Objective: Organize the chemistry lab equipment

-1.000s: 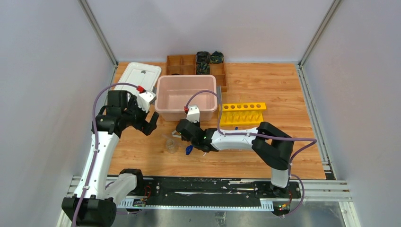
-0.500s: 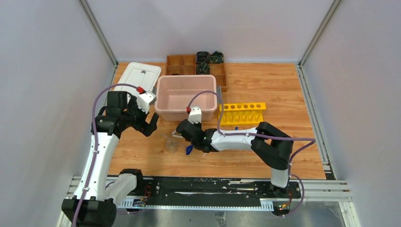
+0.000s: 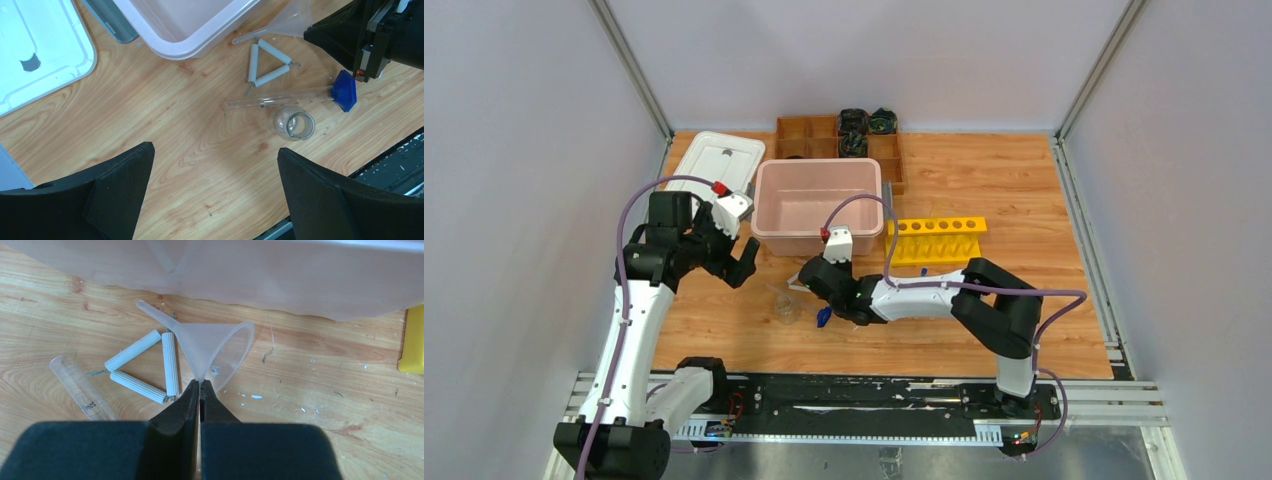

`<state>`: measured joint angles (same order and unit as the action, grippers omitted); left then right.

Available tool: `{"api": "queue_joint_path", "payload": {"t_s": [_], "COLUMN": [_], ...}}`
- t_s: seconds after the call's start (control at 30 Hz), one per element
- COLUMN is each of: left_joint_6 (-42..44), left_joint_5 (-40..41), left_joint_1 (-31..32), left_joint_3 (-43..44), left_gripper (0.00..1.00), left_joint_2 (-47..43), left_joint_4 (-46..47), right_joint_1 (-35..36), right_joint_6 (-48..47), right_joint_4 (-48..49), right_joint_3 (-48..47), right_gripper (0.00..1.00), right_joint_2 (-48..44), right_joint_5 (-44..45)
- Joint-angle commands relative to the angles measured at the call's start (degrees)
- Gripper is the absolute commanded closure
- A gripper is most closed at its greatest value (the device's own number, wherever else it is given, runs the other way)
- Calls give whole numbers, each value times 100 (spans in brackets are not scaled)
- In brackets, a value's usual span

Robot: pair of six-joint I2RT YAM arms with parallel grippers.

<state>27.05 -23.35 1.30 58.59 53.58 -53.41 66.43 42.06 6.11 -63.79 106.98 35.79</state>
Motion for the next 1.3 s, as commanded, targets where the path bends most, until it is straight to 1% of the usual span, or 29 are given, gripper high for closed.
{"api": "queue_joint_path", "payload": {"t_s": [0.0, 0.2, 0.3, 0.4, 0.57, 0.6, 0.67, 0.73, 0.8, 0.93, 1.0, 1.1, 1.27], "left_joint_6": [-28, -73, -62, -75, -50, -26, 35, 101, 109, 183, 335, 532, 823], "left_joint_5": [-118, -186, -204, -348, -643, -670, -715, -752, -787, -916, -1062, -1261, -1459], "left_joint_1": [-33, -33, -33, -33, -33, -33, -33, -33, -33, -33, -33, -33, -33], "left_joint_3": [198, 221, 245, 270, 197, 160, 122, 102, 112, 59, -16, -172, -427], "left_gripper": [0, 0, 0, 0, 0, 0, 0, 0, 0, 1, 1, 1, 4], "left_joint_2": [-69, -69, -74, -53, -59, -66, -64, -69, -82, -222, -319, -441, -351], "left_joint_4": [-56, -56, -56, -56, -51, -48, -47, -47, -47, -57, -100, -108, -110], "right_joint_1": [-24, 11, 44, 40, 17, -1, -86, -249, -565, -1275, -1563, -1891, -2182], "right_joint_6": [-99, -302, -654, -992, -1406, -1544, -1931, -2200, -2327, -2346, -2354, -2429, -2661], "right_joint_4": [218, 329, 247, -268, -1169, -1345, -1766, -2337, -2731, -3091, -3148, -3295, -3715], "right_joint_3": [264, 674, 772, 737, 789, 704, 389, -148, -651, -1478, -1813, -2334, -3435], "right_gripper": [100, 100, 100, 100, 100, 100, 100, 100, 100, 100, 100, 100, 100], "right_joint_2": [-319, -1081, -1522, -1928, -2923, -3146, -3311, -3277, -3156, -2727, -2389, -1634, -392], "right_joint_5": [236, 46, -408, -953, -1796, -1940, -2262, -2406, -2563, -2961, -3103, -3139, -3035]}}
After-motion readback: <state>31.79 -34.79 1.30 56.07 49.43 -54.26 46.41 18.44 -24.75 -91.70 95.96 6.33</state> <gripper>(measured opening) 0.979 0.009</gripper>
